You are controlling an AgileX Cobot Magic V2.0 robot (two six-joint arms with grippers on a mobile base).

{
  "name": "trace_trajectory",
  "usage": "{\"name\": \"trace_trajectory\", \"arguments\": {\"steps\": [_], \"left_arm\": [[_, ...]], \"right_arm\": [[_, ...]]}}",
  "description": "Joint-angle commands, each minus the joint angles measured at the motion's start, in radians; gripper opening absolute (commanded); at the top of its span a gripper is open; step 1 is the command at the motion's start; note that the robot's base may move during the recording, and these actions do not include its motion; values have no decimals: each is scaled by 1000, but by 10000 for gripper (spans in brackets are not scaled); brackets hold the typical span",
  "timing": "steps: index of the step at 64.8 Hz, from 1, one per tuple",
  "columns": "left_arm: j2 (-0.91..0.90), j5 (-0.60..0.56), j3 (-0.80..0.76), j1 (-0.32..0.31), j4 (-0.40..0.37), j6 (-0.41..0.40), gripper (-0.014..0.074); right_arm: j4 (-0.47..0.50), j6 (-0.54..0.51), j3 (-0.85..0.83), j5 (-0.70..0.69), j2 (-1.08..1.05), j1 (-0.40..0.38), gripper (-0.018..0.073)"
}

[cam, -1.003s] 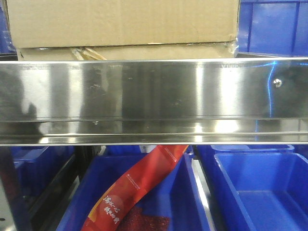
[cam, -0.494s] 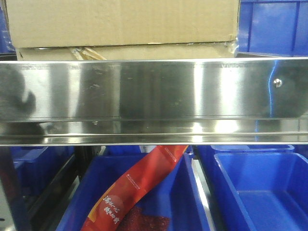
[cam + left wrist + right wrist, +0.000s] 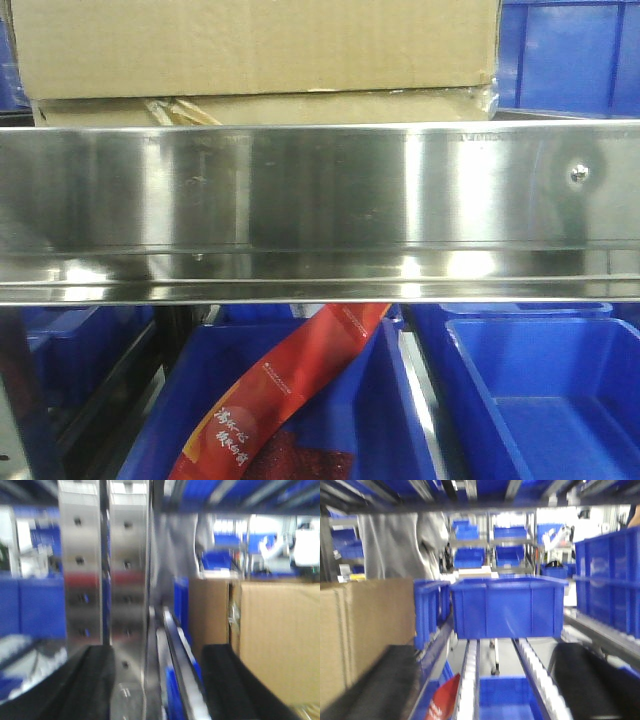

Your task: Grab carton from right shelf to conveyor

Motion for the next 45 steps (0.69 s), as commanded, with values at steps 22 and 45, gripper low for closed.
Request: {"name": "trace_trajectory", "arguments": {"steps": [22,45], "left_arm": [[350,188,-302,-194,-119,201,340],[872,336,-802,-336,-119,201,340]], "right_arm": [[37,2,-313,119,338,130,517],[37,2,-821,402,813,318,517]]}}
